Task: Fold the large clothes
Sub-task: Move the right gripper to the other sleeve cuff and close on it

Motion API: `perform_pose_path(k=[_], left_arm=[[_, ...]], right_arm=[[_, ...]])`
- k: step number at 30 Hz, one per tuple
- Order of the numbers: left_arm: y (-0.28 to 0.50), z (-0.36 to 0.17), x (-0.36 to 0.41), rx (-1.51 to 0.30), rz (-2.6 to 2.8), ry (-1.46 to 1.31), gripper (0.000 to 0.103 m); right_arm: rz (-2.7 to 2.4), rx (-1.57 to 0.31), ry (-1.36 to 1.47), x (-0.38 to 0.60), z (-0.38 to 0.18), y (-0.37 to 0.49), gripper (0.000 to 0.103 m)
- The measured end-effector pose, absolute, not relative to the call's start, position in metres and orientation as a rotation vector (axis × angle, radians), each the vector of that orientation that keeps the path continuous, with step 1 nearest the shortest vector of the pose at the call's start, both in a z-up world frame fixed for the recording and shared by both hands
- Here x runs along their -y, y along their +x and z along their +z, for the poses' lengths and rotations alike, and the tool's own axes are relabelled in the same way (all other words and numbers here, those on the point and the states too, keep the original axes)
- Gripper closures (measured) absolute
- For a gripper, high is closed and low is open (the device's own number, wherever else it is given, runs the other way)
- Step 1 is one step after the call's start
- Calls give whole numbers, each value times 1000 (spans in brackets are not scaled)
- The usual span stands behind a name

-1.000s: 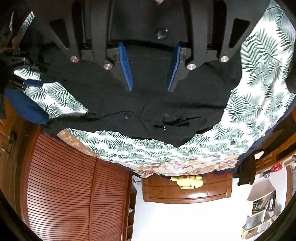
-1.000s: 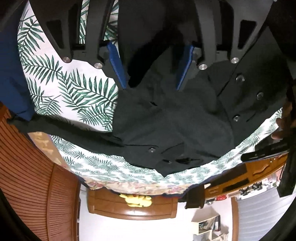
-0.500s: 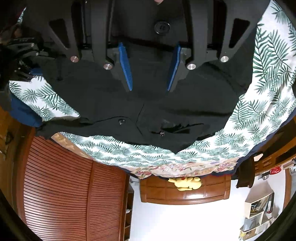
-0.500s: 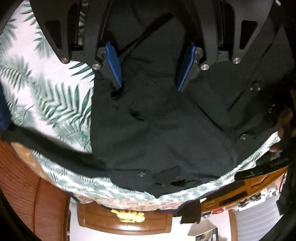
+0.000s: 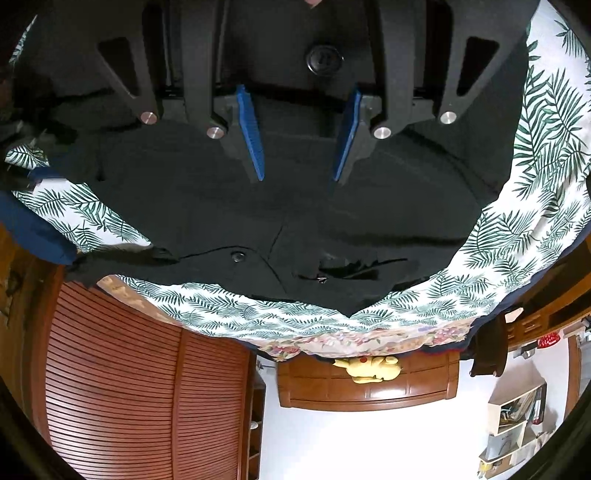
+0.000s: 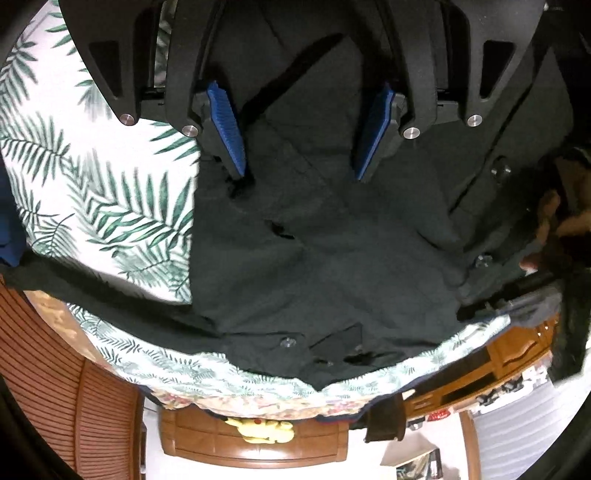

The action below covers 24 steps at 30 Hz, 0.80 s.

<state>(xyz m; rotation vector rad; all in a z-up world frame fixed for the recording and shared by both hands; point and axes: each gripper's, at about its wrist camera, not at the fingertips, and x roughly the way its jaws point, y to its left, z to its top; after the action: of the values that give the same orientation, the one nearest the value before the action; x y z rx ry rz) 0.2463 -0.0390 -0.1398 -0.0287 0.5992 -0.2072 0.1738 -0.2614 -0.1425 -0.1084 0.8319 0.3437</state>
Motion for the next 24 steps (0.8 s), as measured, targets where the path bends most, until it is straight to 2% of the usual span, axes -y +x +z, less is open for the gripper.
perform_pose_path(k=[4, 6, 9, 18, 24], left_arm=[[248, -141, 39, -605, -210, -22, 66], [249, -142, 40, -611, -207, -16, 66], [249, -144, 41, -613, -202, -10, 66], [250, -144, 43, -611, -195, 0, 66], [253, -146, 44, -623, -190, 6, 66]], right_arm=[[304, -808, -150, 285, -113, 180, 41], [265, -802, -166, 302, -101, 188, 36], [199, -798, -185, 332, -85, 205, 34], [-75, -788, -117, 444, -48, 276, 34], [-245, -804, -31, 521, -43, 317, 34]])
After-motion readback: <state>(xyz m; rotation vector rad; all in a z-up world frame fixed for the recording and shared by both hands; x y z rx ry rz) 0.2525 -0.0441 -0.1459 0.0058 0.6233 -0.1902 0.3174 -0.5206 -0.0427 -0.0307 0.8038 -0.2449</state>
